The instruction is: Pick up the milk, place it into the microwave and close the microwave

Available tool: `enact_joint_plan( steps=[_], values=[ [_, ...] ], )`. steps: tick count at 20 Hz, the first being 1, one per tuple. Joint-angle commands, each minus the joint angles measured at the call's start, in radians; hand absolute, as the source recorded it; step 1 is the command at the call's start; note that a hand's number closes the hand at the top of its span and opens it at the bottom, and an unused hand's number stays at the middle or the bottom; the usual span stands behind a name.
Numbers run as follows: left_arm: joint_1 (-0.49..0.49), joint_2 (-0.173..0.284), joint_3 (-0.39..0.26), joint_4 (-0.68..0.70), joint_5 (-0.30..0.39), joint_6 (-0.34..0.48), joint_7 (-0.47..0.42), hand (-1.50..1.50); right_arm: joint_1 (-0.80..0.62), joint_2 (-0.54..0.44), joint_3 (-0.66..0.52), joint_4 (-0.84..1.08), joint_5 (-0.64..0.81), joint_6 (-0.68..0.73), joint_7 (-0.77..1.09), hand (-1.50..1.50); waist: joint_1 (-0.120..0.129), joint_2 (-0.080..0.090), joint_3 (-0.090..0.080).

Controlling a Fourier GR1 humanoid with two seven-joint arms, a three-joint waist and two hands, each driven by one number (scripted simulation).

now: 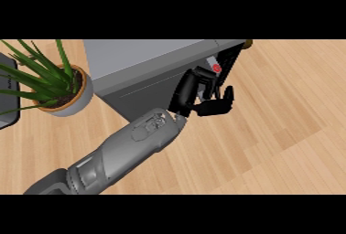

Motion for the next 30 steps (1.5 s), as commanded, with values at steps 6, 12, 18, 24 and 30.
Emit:
enact_joint_plan(
  steps=[6, 12, 18, 24, 30],
  values=[
    [-0.106, -0.052, 0.008, 0.057, 0.017, -0.002, 0.014, 1.5, -0.028, -0.026, -0.015, 0.015, -0.049, 0.017, 0.019, -1.5, -0.029, 0.015, 0.004],
    [-0.047, -0.052, 0.104, 0.107, 0.077, 0.15, 0.021, 1.5, -0.028, -0.033, -0.037, 0.031, -0.085, 0.007, 0.031, -1.5, 0.017, 0.009, 0.002],
    [-0.047, -0.049, 0.11, 0.171, 0.102, 0.15, 0.018, 1.5, -0.021, -0.06, -0.085, 0.026, -0.104, -0.004, 0.041, -1.5, 0.054, 0.004, 0.0],
    [-0.039, -0.002, 0.062, 0.21, 0.124, 0.086, 0.005, 1.5, -0.018, -0.079, -0.128, 0.019, -0.122, -0.024, 0.05, -1.5, 0.103, 0.009, -0.002],
    [-0.043, 0.041, 0.025, 0.239, 0.15, 0.019, 0.004, -1.5, 0.003, -0.085, -0.158, 0.007, -0.145, -0.03, 0.057, -1.5, 0.131, 0.014, -0.001]
  ],
)
